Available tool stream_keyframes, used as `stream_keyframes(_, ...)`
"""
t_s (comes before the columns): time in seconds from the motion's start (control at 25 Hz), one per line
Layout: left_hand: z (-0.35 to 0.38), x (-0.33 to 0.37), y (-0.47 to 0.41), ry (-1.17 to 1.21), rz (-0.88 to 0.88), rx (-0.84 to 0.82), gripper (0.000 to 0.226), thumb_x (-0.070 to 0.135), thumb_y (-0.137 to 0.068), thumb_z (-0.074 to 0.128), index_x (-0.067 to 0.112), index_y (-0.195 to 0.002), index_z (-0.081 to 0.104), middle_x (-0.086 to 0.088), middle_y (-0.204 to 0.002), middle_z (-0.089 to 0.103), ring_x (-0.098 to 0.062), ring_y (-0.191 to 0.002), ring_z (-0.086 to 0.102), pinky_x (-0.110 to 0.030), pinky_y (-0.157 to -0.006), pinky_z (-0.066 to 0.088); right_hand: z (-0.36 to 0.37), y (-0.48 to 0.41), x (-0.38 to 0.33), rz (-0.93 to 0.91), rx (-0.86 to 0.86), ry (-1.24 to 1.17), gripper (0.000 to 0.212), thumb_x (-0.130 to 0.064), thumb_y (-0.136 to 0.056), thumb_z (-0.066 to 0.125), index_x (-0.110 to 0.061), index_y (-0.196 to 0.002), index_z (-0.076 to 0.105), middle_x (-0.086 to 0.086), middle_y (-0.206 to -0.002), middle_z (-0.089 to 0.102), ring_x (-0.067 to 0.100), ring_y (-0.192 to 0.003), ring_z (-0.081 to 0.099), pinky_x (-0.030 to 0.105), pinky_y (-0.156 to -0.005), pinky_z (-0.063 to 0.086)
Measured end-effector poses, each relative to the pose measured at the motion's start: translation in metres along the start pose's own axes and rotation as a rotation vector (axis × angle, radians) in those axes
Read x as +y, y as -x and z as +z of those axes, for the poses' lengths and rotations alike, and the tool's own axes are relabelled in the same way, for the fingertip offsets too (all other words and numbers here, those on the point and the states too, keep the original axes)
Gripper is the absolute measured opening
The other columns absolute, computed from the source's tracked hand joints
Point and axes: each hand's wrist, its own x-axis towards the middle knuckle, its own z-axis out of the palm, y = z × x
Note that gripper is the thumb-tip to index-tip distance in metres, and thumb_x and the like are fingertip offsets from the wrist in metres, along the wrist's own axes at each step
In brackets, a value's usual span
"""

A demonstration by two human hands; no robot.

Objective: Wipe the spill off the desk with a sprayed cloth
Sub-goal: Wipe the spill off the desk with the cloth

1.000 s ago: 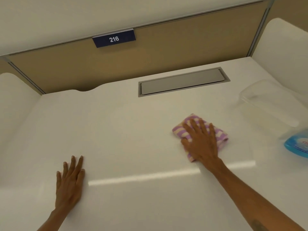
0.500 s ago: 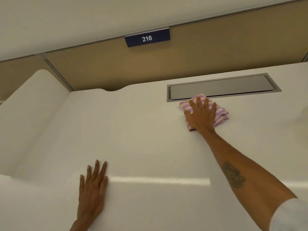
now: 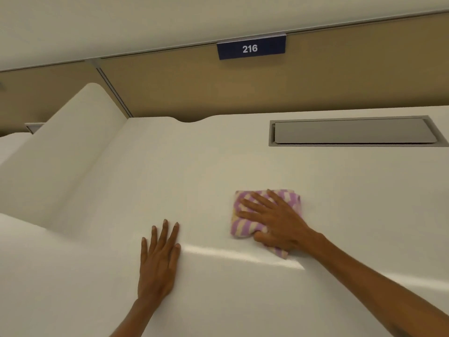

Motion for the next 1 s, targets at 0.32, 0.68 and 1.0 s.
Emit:
stream_keyframes(0.32,0.004,-0.004,-0.003,0.001,0.011,0.032,0.055,0.034,-0.106,0.024,0.046,-0.155,0.003,0.020,-0.165,-0.008,-0.008,-0.152,-0.017,-0.042,-0.125,-0.005,-0.015,-0.150,0.050,0.459,0.029,0.030,0.057,-0.053,-0.099,0.033,-0.035,-0.153,0.025,-0.005,-0.165,0.017,0.024,-0.153,0.008,0.055,-0.121,0.005)
stream_keyframes(0.68,0.004,-0.007,-0.003,-0.005,0.031,0.030,0.053,0.032,-0.107,0.022,0.036,-0.158,0.007,0.015,-0.166,-0.003,-0.013,-0.154,-0.011,-0.044,-0.125,-0.004,-0.003,-0.134,-0.094,0.168,0.014,-0.054,0.057,-0.059,-0.097,0.029,-0.042,-0.151,0.028,-0.009,-0.165,0.016,0.020,-0.154,0.005,0.055,-0.122,0.000)
stream_keyframes(1.0,0.001,-0.006,0.003,-0.015,0.035,0.007,0.052,0.035,-0.107,0.016,0.035,-0.159,0.007,0.008,-0.167,-0.002,-0.020,-0.154,-0.009,-0.047,-0.124,-0.006,-0.005,0.088,-0.080,-0.089,-0.030,-0.018,0.060,-0.050,-0.091,0.038,-0.042,-0.150,0.033,-0.011,-0.164,0.017,0.015,-0.154,0.006,0.048,-0.123,-0.001)
